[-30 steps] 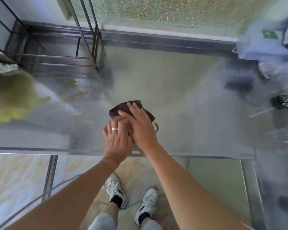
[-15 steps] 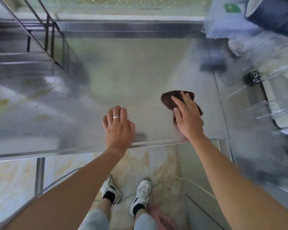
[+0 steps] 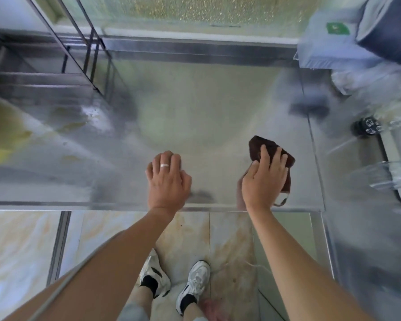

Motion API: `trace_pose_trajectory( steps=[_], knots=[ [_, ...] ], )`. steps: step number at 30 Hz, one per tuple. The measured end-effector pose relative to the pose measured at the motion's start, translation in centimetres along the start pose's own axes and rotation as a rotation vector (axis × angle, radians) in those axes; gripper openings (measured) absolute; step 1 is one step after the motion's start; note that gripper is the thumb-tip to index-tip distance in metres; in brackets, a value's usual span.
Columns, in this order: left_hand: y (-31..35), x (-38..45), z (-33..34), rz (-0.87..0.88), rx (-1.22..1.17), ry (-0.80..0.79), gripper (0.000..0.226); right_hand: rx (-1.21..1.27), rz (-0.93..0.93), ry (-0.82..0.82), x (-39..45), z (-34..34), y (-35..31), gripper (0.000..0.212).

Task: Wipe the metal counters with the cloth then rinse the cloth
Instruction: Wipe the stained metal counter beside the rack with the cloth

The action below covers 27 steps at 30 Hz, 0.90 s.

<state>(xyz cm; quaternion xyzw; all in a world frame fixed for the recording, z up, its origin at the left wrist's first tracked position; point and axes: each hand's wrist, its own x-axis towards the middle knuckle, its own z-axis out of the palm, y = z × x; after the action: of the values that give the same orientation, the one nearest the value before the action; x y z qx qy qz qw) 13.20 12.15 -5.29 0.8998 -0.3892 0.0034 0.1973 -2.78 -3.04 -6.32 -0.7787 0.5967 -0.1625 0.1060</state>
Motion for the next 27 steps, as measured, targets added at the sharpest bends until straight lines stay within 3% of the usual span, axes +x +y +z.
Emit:
trace_pose_trajectory(
  steps=[6,11,13,19,27],
  knots=[
    [0.0,-0.1,-0.3,-0.022,-0.02,-0.019,0.021,0.108,-0.023,-0.003,-0.5,1.1,-3.6,0.049],
    [-0.3,-0.2,0.1,-0.038,-0.091,0.002,0.021,0.322,-0.406,-0.261,-1.0,3.9,-12.2,0.051],
    [-0.6,-0.2,0.2,-0.084,-0.182,0.034,0.018,0.454,-0.473,-0.348,-1.1,3.8,-14.2,0.05],
    [-0.9,0.2,-0.6,-0.128,-0.251,0.084,0.013,0.947,-0.143,-0.656,1.6,-2.7,-13.7,0.042],
    [-2.0,-0.1,-0.5,-0.067,-0.101,0.043,0.011,0.333,-0.084,-0.507,7.4,-4.0,-7.2,0.052]
  ],
)
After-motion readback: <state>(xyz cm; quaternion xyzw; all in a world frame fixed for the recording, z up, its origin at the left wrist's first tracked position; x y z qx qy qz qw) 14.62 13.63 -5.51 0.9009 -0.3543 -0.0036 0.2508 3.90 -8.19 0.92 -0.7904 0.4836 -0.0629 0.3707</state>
